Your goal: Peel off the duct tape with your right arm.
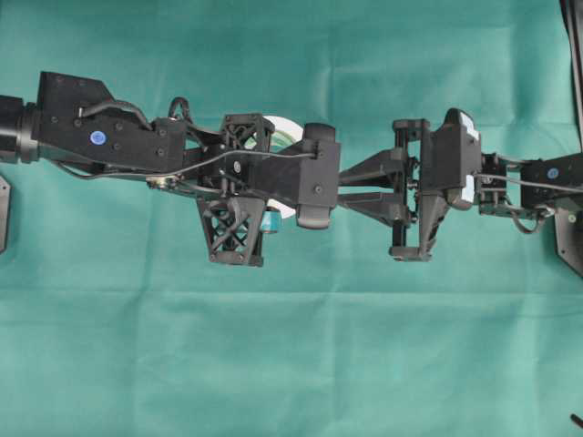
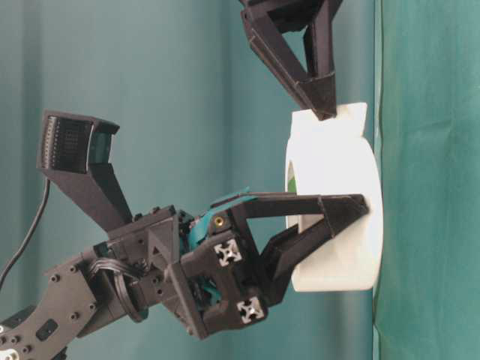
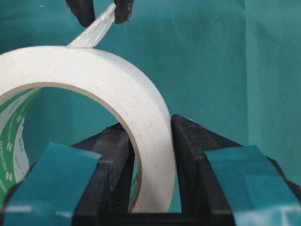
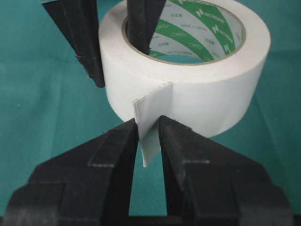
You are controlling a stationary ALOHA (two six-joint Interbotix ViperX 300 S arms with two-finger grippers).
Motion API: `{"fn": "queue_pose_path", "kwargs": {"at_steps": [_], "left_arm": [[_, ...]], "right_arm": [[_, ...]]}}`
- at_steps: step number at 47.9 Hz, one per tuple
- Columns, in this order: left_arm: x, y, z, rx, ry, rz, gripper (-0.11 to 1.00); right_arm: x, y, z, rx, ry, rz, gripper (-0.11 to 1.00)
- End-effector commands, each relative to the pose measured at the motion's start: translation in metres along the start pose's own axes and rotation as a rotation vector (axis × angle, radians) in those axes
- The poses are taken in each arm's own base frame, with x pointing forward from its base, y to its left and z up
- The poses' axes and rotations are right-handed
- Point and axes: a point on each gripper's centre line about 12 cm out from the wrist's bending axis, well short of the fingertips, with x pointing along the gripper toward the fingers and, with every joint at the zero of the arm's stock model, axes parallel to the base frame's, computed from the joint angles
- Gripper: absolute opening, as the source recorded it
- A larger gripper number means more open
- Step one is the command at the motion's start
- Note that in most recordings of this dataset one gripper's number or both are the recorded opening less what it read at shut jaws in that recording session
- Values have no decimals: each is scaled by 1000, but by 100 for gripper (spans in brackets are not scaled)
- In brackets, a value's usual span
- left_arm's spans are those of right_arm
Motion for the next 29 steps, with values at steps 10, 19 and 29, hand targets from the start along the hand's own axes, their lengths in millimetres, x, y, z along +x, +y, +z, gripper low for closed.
{"fn": "queue_pose_path", "kwargs": {"at_steps": [10, 19, 29], "left_arm": [[-23, -18, 23, 41, -91, -21, 21], [-23, -19, 23, 42, -91, -22, 21], [-21, -17, 20, 41, -81, -20, 21]], "right_arm": [[1, -16, 12, 19, -43, -49, -5], [1, -15, 10, 15, -39, -46, -5], [1, -4, 9, -16, -33, -3, -5]]}}
